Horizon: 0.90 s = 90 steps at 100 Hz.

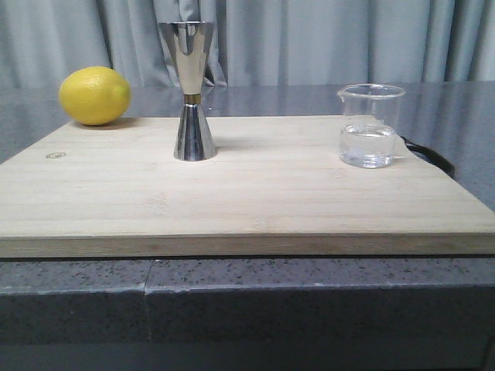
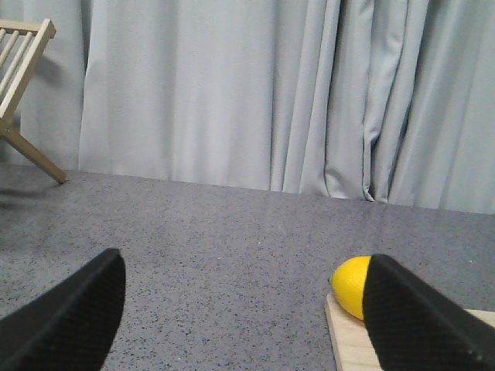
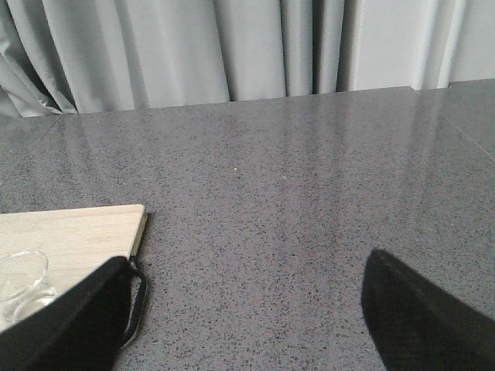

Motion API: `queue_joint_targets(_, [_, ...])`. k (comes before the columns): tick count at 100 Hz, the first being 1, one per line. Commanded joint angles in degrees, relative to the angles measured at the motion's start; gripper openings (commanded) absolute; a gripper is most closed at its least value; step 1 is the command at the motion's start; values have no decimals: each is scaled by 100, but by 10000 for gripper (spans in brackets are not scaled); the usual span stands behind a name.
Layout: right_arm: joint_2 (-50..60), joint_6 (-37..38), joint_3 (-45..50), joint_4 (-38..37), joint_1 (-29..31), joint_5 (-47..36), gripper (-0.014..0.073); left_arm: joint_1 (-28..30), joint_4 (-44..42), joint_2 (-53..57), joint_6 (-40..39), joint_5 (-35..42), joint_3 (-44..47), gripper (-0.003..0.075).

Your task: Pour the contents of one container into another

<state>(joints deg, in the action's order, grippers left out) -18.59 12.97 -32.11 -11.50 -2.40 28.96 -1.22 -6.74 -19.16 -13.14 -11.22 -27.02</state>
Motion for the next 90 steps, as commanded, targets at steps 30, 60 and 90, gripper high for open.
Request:
queue_joint_targets(30, [-96, -32, -203, -2, 28, -598, 576, -34, 54, -97, -29, 561, -203, 599])
queue_joint_targets(60, [-560, -32, -861, 45, 28, 502, 576, -245, 102, -862, 324, -1138, -1180, 599])
queue_joint_targets(90, [-1413, -297, -1527, 198, 17, 1334, 575, -1038, 2292, -2635, 2770, -2655, -2438, 599])
